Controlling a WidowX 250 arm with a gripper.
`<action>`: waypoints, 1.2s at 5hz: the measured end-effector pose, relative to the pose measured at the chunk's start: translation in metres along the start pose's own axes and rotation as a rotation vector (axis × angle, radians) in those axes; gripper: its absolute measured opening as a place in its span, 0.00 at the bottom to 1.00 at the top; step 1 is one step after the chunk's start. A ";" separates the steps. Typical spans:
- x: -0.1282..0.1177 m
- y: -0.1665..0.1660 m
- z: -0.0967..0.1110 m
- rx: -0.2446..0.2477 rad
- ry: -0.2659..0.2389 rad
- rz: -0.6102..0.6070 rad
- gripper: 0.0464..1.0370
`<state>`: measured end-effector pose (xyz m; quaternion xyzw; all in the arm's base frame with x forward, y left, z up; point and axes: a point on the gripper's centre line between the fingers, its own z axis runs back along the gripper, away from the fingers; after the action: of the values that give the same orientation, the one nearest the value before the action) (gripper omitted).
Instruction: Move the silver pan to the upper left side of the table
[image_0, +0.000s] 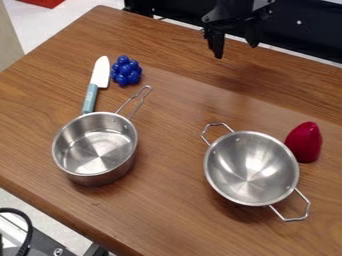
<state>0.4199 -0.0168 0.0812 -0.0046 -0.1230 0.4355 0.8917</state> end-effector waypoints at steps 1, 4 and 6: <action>-0.009 0.007 -0.017 0.038 0.034 -0.009 0.96; -0.032 0.059 0.027 -0.057 0.141 -0.108 0.96; -0.077 0.117 0.041 -0.075 0.201 -0.276 0.96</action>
<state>0.2748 -0.0086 0.0905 -0.0646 -0.0490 0.3012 0.9501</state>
